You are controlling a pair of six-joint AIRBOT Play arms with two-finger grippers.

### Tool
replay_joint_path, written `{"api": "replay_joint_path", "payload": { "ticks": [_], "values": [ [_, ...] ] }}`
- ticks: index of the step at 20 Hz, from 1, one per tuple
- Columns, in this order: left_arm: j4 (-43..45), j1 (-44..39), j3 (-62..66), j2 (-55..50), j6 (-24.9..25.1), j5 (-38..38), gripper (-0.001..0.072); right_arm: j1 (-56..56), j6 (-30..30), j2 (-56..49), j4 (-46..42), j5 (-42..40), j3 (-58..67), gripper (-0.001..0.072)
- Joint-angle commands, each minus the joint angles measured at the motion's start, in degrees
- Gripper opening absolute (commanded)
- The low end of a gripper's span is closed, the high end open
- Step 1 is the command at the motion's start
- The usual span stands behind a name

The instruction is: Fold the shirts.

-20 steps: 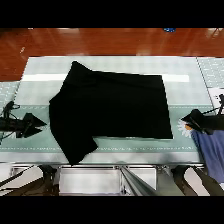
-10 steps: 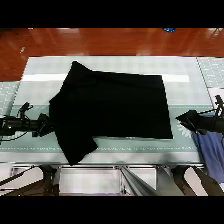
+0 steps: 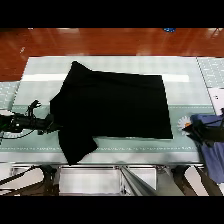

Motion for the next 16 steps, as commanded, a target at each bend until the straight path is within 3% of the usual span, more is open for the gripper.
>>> {"api": "replay_joint_path", "payload": {
  "ticks": [1, 9, 11, 12, 14, 16],
  "values": [
    [-0.1, -0.2, 0.1, 0.0, 0.3, 0.5, 0.0021, 1.0, -1.2, -2.4, -1.4, 1.7, -3.6, 0.0410],
    [-1.9, -0.2, 0.1, 0.0, 2.8, 1.4, 0.0022, 8.2, -4.9, -16.0, 7.5, -4.9, -3.6, 0.0405],
    [-2.1, -0.2, 0.1, 0.0, 2.8, 1.5, 0.0022, 10.6, -7.3, -19.3, 13.7, -7.5, -3.6, 0.0399],
    [-2.3, -0.2, 0.1, 0.0, 2.8, 1.5, 0.0022, 11.8, -8.9, -20.4, 17.1, -8.9, -3.6, 0.0332],
    [-4.5, -0.2, 0.6, 0.1, 2.8, 1.4, 0.0022, 14.6, -13.1, -21.4, 23.3, -9.7, -2.1, 0.0033],
    [-8.3, -0.2, 3.1, 1.4, 2.8, 0.4, 0.0022, 17.7, -13.8, -20.4, 25.4, -6.2, 3.5, 0.0031]
  ]
}}
